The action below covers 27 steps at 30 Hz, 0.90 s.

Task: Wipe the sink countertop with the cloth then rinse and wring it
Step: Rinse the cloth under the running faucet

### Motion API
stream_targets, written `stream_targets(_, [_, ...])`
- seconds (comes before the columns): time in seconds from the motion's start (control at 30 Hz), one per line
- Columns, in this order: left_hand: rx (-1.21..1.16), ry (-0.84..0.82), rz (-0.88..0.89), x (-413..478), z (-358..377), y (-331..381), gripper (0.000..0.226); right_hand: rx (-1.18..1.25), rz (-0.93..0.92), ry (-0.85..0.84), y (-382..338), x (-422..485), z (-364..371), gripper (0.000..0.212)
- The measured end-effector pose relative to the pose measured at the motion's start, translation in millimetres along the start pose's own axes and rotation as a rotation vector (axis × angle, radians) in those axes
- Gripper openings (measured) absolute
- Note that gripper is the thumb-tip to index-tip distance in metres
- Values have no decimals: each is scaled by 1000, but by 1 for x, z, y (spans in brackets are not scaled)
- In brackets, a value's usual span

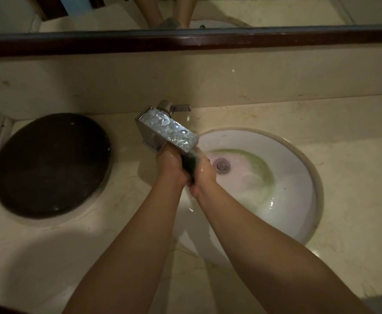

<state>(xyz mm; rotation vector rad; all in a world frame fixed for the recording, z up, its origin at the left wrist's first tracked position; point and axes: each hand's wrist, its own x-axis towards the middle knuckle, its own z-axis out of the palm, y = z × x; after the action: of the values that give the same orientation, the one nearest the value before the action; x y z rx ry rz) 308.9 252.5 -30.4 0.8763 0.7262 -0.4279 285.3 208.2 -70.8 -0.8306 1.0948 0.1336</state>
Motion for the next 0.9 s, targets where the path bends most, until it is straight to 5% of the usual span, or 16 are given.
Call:
stream_targets(0.13, [37,44,5,9,5,1,28,65,-25,43,-6,5,2,28])
stream_targets(0.27, [288,175,24,12,9,1,34,140,-68,97,-4,11,1,42])
stream_targets(0.33, [170,94,-54,19,6,-5,33,75,-82,128,-7,6,-3,42])
stream_targets(0.43, [157,55,-56,17,6,-10,39,61,-100,197,-15,6,-11,6])
stream_targets(0.5, [129,35,-63,16,8,-11,45,101,-129,237,-18,8,-16,8])
stream_targets(0.57, [97,-4,-48,18,2,-14,29,119,-205,245,-21,6,-19,12])
stream_targets(0.73, [92,-69,-43,13,-11,-21,22,62,-324,49,-31,8,-25,23])
stream_targets(0.9, [32,-91,98,17,-15,-10,28,4,-124,49,-22,16,-42,42])
